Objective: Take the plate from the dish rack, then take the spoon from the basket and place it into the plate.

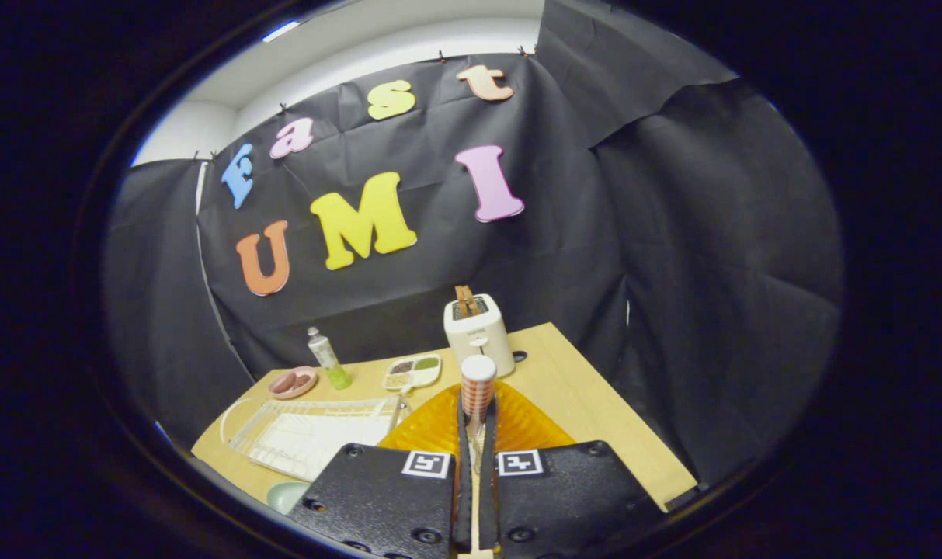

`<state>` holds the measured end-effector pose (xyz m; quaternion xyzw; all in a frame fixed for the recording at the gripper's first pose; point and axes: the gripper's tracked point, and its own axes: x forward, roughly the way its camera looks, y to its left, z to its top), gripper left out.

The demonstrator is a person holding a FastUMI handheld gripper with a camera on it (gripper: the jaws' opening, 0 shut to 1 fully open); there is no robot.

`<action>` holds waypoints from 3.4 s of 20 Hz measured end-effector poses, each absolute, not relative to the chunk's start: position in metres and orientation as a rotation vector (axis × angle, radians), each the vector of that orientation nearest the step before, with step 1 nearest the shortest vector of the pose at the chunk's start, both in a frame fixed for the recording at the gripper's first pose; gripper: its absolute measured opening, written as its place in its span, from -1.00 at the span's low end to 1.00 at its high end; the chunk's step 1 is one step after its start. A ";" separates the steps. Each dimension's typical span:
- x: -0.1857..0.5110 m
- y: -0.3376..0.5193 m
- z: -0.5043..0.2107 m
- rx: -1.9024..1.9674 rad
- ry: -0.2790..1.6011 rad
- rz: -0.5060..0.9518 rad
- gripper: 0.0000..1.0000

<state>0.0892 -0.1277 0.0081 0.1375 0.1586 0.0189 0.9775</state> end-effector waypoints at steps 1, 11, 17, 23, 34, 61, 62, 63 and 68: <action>0.080 -0.115 0.013 0.274 0.315 0.052 -0.82; 0.017 0.034 -0.022 0.210 0.365 0.216 -0.82; 0.003 0.118 -0.076 0.238 0.473 0.304 -0.82; 0.000 0.152 -0.101 0.262 0.508 0.318 -0.82; -0.002 0.166 -0.128 0.255 0.538 0.388 -0.30; -0.022 -0.022 -0.028 0.086 0.144 0.033 1.00; -0.022 -0.023 -0.027 0.081 0.138 0.031 1.00; -0.024 -0.023 -0.027 0.080 0.138 0.035 1.00; -0.024 -0.024 -0.023 0.082 0.126 0.033 1.00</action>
